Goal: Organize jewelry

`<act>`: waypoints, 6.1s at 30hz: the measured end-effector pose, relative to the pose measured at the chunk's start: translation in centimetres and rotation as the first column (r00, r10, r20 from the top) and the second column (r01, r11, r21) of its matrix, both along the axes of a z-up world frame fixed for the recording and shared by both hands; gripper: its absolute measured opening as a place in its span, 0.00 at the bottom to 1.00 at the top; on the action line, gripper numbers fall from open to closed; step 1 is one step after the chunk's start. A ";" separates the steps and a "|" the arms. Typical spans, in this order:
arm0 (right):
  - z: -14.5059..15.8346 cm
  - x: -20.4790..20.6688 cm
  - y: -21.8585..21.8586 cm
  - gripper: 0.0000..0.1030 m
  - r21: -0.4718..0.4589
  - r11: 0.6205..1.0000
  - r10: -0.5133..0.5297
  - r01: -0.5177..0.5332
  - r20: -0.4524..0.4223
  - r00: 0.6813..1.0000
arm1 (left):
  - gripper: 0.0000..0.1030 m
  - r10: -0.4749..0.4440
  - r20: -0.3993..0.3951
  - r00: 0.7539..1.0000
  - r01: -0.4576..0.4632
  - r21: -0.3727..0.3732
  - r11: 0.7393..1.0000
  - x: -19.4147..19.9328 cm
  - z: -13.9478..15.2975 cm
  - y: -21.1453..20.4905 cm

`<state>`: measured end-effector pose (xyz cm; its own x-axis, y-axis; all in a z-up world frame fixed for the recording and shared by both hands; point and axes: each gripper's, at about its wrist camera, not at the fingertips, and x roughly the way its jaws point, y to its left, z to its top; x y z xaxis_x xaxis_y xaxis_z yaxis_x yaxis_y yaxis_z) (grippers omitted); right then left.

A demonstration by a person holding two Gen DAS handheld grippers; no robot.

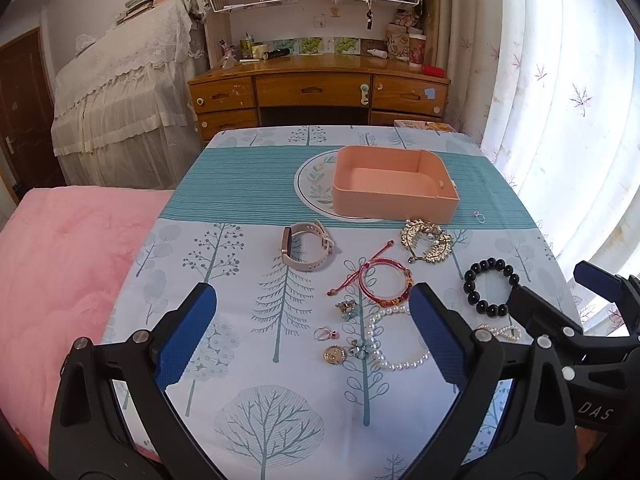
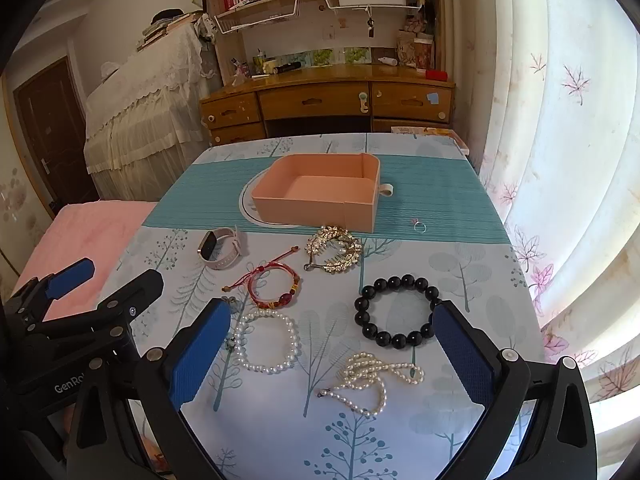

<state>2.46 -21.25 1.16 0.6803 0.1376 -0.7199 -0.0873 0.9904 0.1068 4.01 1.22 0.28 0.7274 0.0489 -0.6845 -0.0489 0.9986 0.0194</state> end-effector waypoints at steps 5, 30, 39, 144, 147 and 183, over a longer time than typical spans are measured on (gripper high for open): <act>0.3 -0.1 0.1 1.00 0.002 1.000 0.000 0.000 0.005 1.000 | 0.93 0.000 0.004 1.000 0.000 0.003 1.000 -0.2 0.1 -0.1; 0.5 -0.3 0.0 1.00 0.003 1.000 0.000 0.000 0.001 1.000 | 0.93 -0.005 -0.001 1.000 0.005 0.002 1.000 -1.0 0.6 -0.7; 0.7 -0.7 0.1 1.00 0.003 1.000 -0.003 0.003 -0.003 1.000 | 0.93 -0.010 -0.018 1.000 0.010 -0.005 1.000 -0.8 0.3 -0.4; -12.3 8.7 -7.7 0.16 -0.062 0.993 -0.116 0.104 -0.228 0.967 | 0.09 0.010 -0.536 0.844 -0.107 -0.151 0.983 24.8 -11.7 1.6; -12.3 8.7 -7.6 0.16 -0.071 0.993 -0.112 0.098 -0.226 0.968 | 0.06 0.008 -0.511 0.859 -0.086 -0.130 0.988 24.4 -11.5 0.9; 7.6 18.1 3.1 0.14 -0.117 0.993 0.031 -0.020 0.091 0.995 | 0.06 -0.186 -0.131 0.974 0.158 -0.199 0.967 18.2 4.9 0.6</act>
<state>20.56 -18.14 8.72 0.7423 0.0751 -0.6659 -0.1165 0.9930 -0.0178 22.18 1.86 5.18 0.6039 -0.2065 -0.7698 0.1134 0.9783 -0.1735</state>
